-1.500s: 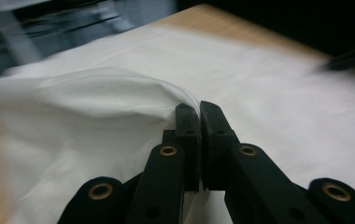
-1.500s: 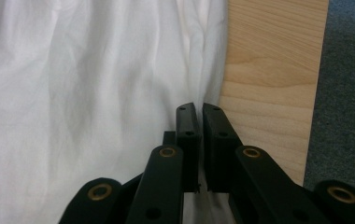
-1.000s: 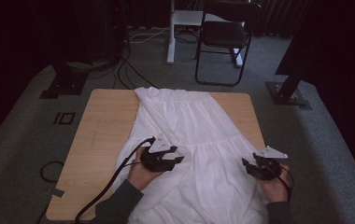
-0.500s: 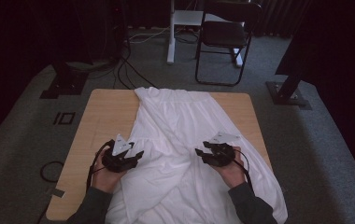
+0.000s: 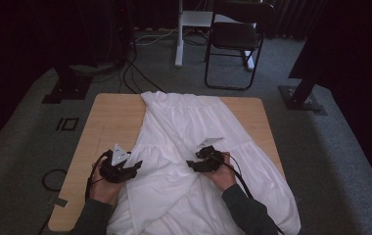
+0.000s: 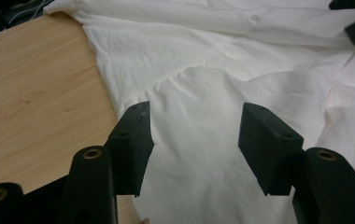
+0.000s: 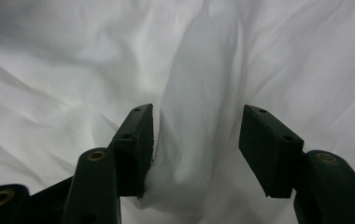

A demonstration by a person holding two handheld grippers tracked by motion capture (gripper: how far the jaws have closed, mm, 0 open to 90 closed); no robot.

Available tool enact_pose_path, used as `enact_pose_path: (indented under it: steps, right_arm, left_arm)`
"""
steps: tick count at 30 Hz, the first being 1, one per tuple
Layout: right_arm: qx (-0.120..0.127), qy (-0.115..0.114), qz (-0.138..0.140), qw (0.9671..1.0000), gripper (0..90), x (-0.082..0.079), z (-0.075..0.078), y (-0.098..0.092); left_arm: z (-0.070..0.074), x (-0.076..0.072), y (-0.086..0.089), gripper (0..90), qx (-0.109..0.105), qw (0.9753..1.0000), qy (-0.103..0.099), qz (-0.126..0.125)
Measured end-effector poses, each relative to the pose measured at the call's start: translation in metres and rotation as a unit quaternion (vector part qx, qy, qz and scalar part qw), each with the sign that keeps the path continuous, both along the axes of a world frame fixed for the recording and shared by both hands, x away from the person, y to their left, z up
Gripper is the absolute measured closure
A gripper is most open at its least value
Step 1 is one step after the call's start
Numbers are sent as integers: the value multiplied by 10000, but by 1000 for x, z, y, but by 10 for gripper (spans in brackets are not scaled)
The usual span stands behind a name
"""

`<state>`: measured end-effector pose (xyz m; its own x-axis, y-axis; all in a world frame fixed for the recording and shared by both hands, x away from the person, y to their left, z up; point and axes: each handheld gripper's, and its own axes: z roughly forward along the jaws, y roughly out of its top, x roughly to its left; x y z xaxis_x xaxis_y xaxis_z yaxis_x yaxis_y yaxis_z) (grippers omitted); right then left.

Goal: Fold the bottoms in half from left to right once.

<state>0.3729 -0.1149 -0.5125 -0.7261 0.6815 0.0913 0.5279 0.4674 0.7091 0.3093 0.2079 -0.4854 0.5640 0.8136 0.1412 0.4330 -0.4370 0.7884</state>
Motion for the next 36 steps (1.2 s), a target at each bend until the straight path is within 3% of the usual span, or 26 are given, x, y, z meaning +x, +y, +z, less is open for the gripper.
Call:
enact_pose_path:
  steps: [1,2,3,5,6,8,10,13,14,15,17,18,19,20,21,22,24,27,29,30,31,32,36]
  right_arm:
    - [-101,100,5,9999,447,1,-4,1]
    - [-277,244,38,9993,568,2,-9,2]
    - [-277,244,38,9993,568,2,-9,2]
    - [-355,282,201,9988,821,0,-9,1]
    - [-409,232,248,9986,877,-2,-6,0]
    - [-302,-33,296,9991,885,-9,10,-5]
    - [-235,-151,280,9992,885,-11,17,-8]
    - [-80,-507,132,9986,886,-19,40,-25]
    - [-80,-507,132,9986,886,-19,40,-25]
    - [206,-1002,-144,9946,887,-27,70,-55]
    - [339,-1366,-536,9886,887,-33,89,-80]
    - [381,-1606,-893,9822,887,-36,101,-102]
    - [412,-1721,-1121,9778,886,-36,107,-116]
    - [412,-1721,-1121,9778,886,-36,107,-116]
    - [437,-1702,-1681,9700,886,-31,110,-157]
    - [437,-1702,-1681,9700,886,-31,110,-157]
    - [339,-1381,-1911,9712,885,-21,95,-184]
    - [-6,-839,-2031,9756,884,-7,51,-204]
    - [-137,-621,-2107,9755,883,-2,28,-210]
    - [-106,-431,-2180,9749,883,3,8,-216]
    - [-106,-431,-2180,9749,883,3,8,-216]
    - [-141,-310,-2240,9740,881,7,-6,-219]
    - [-295,-223,-2223,9743,879,10,-18,-219]
  left_arm:
    - [-1,0,-1,448,-4,10000,-5,0]
    - [-1,0,-1,443,39,10000,-12,-13]
    - [-1,0,-1,440,39,10000,-12,-13]
    - [-1,1,-1,439,47,10000,-21,-13]
    - [-1,1,-1,438,33,10000,-31,5]
    - [-1,1,0,435,36,10000,-37,10]
    - [-1,2,1,435,4,10000,-44,35]
    - [0,3,2,433,-22,10000,-60,43]
    - [0,3,2,433,-22,10000,-60,43]
    - [0,3,2,432,-26,10000,-58,65]
    - [-1,4,2,428,-20,10000,-55,70]
    - [-2,4,1,423,-4,10000,-37,80]
    - [-2,4,0,421,6,10000,-31,75]
    - [-2,4,0,421,6,10000,-31,75]
    - [-4,5,-1,419,-4,10000,-10,66]
    - [-4,5,-2,419,21,10000,8,53]
    - [-7,7,-6,418,14,10000,48,11]
    - [-11,11,-15,415,-23,9999,113,-80]
    - [-14,13,-23,414,-77,9996,192,-170]
    - [-15,15,-28,413,-68,9996,213,-199]
    - [-16,16,-33,413,-46,9994,235,-259]
    - [-16,17,-45,408,-16,9989,229,-404]
    - [-16,21,-64,403,-86,9975,243,-655]
